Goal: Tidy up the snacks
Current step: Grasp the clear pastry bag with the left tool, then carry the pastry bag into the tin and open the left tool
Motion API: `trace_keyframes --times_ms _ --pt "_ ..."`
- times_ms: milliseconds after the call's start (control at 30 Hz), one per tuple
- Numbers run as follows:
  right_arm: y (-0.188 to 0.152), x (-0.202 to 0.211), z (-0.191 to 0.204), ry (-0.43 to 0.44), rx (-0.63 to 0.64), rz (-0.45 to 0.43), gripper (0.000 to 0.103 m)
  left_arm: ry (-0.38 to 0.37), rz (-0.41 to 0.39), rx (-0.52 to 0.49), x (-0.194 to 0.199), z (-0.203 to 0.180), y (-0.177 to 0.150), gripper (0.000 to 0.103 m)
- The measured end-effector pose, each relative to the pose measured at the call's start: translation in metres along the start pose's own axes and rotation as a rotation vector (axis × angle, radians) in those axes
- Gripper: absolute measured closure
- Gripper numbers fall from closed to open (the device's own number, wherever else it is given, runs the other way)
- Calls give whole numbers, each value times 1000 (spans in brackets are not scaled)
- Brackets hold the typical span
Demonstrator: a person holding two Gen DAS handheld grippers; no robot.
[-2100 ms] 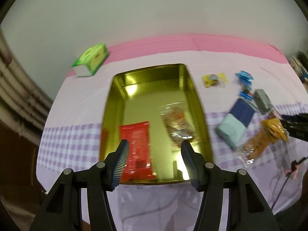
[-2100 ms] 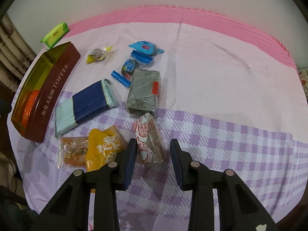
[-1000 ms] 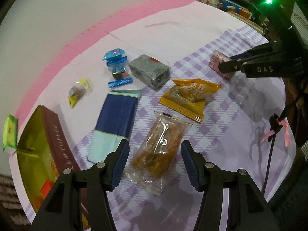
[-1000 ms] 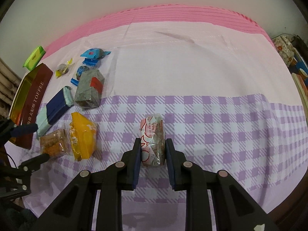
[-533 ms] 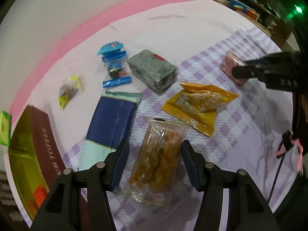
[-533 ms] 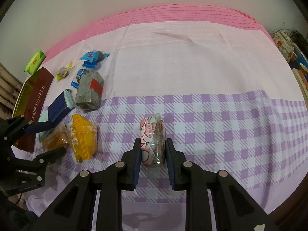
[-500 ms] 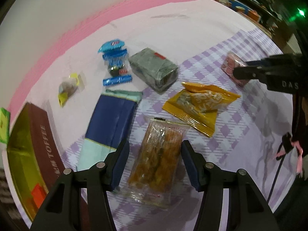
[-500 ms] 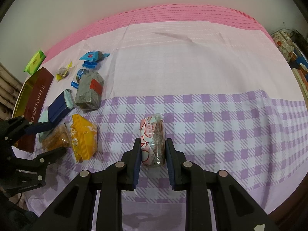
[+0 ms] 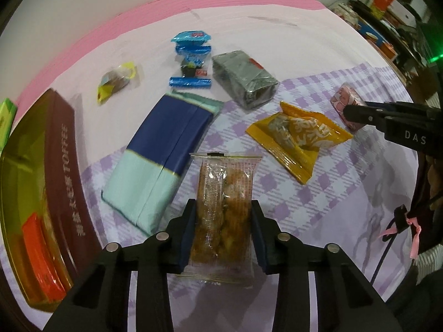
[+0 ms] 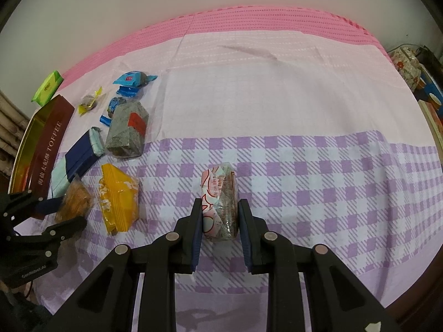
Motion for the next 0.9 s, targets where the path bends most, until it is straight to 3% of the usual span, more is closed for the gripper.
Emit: trace_keyframes --times_ms 500,633,900 --pt "0 -5 -1 -9 6 1 80 -41 -10 141 33 39 -8 65" --pt "0 -5 -1 -8 5 1 80 -23 -38 175 45 56 -3 65" --pt "1 -7 -2 -16 11 0 80 83 -73 281 58 106 -3 65"
Point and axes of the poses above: each gripper's, at about its wrist camera, not at the fingertips, and x roughly against the way its jaws point, z to its left, y to its top, the point moved 1 cm from there along -x, roughly the way its jaws point, and after that the axes turned 15 degrees about y, right-handed, at the moved point
